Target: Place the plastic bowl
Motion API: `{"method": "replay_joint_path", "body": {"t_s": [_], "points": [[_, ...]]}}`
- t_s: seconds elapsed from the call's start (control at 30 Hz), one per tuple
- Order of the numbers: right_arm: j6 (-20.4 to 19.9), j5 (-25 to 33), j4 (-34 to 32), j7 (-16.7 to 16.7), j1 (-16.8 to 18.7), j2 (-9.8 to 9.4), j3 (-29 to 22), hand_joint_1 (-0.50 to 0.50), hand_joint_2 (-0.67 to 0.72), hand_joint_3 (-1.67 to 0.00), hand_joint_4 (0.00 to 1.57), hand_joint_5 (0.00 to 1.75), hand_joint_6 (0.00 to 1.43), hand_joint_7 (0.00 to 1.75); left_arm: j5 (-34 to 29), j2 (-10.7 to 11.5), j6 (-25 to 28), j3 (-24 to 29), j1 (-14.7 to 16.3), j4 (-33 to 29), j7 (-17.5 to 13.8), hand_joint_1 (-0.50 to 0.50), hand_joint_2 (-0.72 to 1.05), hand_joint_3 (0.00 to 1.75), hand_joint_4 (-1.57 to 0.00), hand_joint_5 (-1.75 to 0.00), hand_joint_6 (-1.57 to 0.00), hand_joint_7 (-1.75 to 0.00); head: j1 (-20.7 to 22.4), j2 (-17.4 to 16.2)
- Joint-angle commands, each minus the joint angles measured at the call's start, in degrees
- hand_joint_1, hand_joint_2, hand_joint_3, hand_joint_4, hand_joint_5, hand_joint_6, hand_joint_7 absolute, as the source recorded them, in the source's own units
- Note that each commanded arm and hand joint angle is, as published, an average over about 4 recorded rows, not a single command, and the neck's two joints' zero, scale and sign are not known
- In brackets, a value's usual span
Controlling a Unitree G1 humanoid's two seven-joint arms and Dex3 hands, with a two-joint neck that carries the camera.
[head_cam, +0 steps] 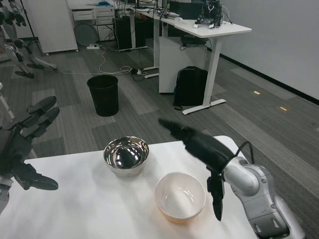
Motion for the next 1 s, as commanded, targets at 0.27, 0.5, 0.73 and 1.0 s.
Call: {"method": "replay_joint_path", "body": {"t_s": [0.27,0.5,0.73,1.0], "points": [[-20.1,27.1,1.3,-21.9,0.4,2.36,-10.5,-0.46,0.66,0.0,0.0,0.0,0.0,0.05,-0.2,-0.3,-0.7,0.0,-0.5,0.9,-0.1,0.5,-0.64,0.44,-0.52,0.0,-0.63,0.0,-1.2,0.9],[-22.4,27.8,2.6,-23.7,-0.4,2.29,-11.1,-0.46,0.6,0.0,0.0,0.0,0.0,0.07,-0.2,-0.5,-0.7,0.1,-1.0,0.9,-0.1,0.5,-0.64,0.44,-0.52,0.0,-0.63,0.0,-0.6,1.1],[-23.0,28.4,4.5,-23.6,-0.4,2.82,-9.6,-0.46,0.6,0.0,0.0,0.0,0.0,0.05,-0.1,-0.7,-0.7,0.3,-1.2,0.8,-0.1,0.5,-0.64,0.44,-0.52,0.0,-0.63,0.0,-0.2,1.3],[-23.5,28.9,5.6,-23.6,-0.4,3.15,-9.1,-0.46,0.6,0.0,0.0,0.0,0.0,0.02,-0.1,-1.1,-0.7,0.7,-1.3,0.8,-0.1,0.5,-0.64,0.44,-0.52,0.0,-0.63,0.0,-0.1,1.3]]}}
